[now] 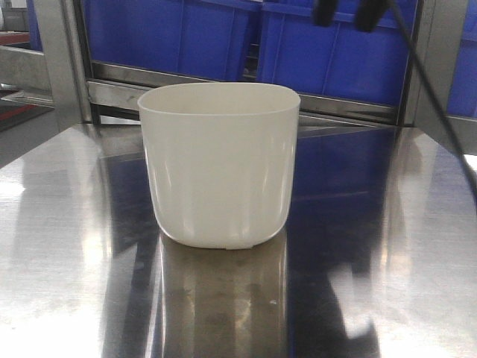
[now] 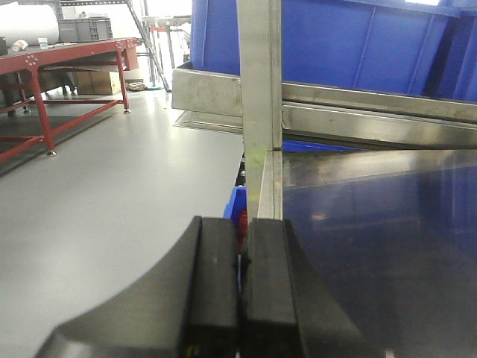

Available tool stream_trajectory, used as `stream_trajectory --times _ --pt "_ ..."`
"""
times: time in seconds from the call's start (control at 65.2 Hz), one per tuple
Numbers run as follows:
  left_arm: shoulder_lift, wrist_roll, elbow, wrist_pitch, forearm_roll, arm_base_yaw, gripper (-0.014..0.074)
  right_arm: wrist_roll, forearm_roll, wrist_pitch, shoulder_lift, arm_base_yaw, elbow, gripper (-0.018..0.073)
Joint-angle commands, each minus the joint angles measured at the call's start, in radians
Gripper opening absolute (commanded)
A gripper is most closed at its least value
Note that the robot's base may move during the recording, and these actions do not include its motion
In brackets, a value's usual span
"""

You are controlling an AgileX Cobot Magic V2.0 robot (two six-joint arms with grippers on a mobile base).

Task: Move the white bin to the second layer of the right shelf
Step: 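Lower the right gripper onto the white bin's rim and close it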

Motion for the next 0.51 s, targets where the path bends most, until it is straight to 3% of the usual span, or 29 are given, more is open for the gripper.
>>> stream_trajectory --times 0.0,0.491 --pt "-0.013 -0.003 0.037 -0.084 -0.006 0.000 0.0085 0.006 -0.012 0.081 0.000 0.018 -0.036 0.0341" --pt "-0.013 -0.003 0.037 -0.084 -0.006 0.000 0.0085 0.058 -0.012 0.086 0.044 0.056 -0.028 0.0341"
